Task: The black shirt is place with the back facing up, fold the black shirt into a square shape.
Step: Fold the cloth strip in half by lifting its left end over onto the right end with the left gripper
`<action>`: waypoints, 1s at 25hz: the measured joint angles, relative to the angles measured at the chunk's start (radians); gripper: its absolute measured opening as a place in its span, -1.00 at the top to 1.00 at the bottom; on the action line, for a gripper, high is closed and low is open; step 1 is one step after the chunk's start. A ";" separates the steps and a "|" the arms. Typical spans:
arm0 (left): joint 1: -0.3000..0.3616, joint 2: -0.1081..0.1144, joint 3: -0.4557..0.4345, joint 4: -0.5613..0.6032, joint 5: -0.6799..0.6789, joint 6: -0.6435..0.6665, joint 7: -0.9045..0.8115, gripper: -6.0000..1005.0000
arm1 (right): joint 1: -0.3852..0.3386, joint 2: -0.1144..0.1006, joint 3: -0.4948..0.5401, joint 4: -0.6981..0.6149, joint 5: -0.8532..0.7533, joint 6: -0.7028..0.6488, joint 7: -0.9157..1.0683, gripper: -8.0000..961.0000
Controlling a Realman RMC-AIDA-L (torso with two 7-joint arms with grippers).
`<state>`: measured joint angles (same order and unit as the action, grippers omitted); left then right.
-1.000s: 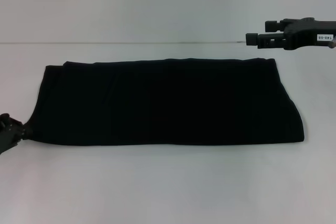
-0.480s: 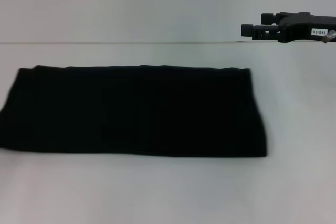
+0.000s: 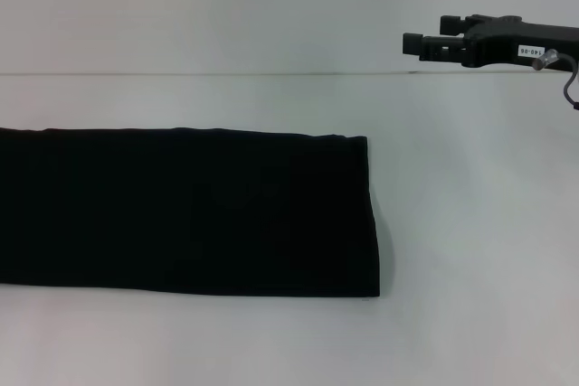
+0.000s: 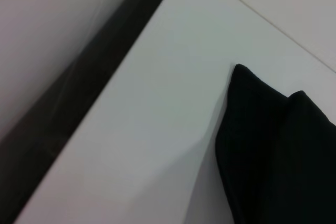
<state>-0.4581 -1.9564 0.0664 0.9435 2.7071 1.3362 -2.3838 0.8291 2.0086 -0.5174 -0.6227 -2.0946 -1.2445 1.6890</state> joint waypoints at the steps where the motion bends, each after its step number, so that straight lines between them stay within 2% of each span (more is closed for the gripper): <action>1: -0.003 0.002 0.000 0.003 0.003 0.002 0.000 0.87 | 0.001 0.001 0.000 0.000 0.000 0.002 -0.001 -0.93; 5: -0.030 0.012 0.006 0.008 0.008 0.039 -0.001 0.86 | -0.001 0.002 0.005 0.000 0.001 0.006 -0.016 -0.93; 9: -0.097 0.029 0.014 -0.004 -0.037 0.163 -0.001 0.84 | -0.012 0.000 0.009 -0.007 0.017 0.023 -0.025 -0.93; 11: -0.149 0.034 0.032 -0.022 -0.091 0.254 -0.002 0.84 | -0.018 -0.008 0.009 -0.010 0.031 0.041 -0.025 -0.93; 13: -0.203 0.029 0.063 -0.050 -0.154 0.318 -0.007 0.83 | -0.027 -0.023 0.009 -0.010 0.045 0.063 -0.026 -0.93; 16: -0.287 -0.016 0.130 -0.122 -0.275 0.391 -0.010 0.82 | -0.038 -0.043 0.008 -0.017 0.051 0.077 -0.026 -0.93; 18: -0.334 -0.072 0.191 -0.175 -0.336 0.394 -0.002 0.82 | -0.048 -0.056 0.008 -0.027 0.052 0.078 -0.026 -0.93; 19: -0.353 -0.113 0.230 -0.205 -0.362 0.374 0.009 0.81 | -0.055 -0.061 0.006 -0.032 0.052 0.074 -0.026 -0.93; 22: -0.378 -0.202 0.302 -0.308 -0.430 0.275 0.083 0.80 | -0.075 -0.072 0.001 -0.047 0.051 0.071 -0.027 -0.93; 24: -0.387 -0.212 0.329 -0.442 -0.492 0.191 0.188 0.80 | -0.085 -0.080 -0.004 -0.053 0.050 0.063 -0.028 -0.93; 25: -0.389 -0.209 0.336 -0.552 -0.527 0.130 0.257 0.79 | -0.091 -0.084 -0.006 -0.056 0.050 0.056 -0.028 -0.93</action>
<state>-0.8471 -2.1650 0.4024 0.3918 2.1805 1.4665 -2.1266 0.7380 1.9244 -0.5231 -0.6786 -2.0446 -1.1889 1.6613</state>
